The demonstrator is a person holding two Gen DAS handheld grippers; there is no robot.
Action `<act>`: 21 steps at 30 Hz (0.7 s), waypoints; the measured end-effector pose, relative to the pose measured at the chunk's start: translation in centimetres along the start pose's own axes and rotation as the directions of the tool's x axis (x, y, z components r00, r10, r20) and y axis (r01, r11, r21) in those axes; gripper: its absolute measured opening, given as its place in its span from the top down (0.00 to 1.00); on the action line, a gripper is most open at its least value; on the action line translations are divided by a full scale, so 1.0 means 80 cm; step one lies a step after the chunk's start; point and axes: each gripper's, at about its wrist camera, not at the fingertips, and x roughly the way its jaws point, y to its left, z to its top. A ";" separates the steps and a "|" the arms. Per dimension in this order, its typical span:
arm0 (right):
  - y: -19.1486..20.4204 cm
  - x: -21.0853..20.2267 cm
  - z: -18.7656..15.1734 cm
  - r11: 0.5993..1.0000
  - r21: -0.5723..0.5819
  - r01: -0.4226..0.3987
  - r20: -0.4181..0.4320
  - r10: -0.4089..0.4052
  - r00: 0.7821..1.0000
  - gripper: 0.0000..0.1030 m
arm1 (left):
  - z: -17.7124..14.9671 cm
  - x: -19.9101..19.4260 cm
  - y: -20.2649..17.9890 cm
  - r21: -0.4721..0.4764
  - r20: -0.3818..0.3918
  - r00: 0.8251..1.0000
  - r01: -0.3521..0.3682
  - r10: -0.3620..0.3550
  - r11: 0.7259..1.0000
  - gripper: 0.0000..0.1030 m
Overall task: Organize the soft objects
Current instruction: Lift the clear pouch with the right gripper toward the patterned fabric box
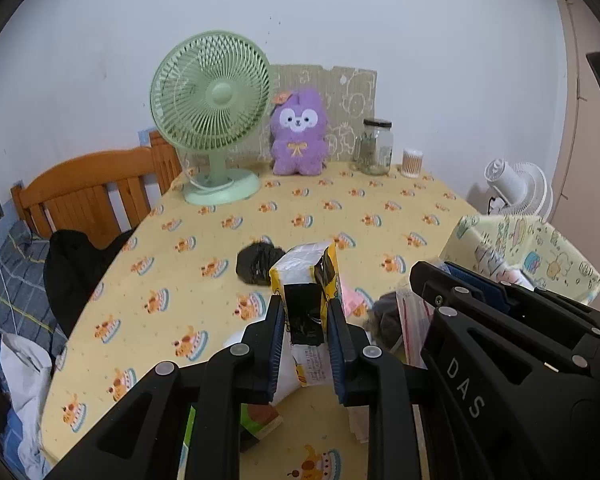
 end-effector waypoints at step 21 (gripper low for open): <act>-0.016 -0.057 0.048 1.000 -0.029 0.010 0.096 -0.007 0.995 0.83 | 0.044 -0.040 -0.028 -0.021 0.075 0.997 -0.007 0.009 1.000 0.81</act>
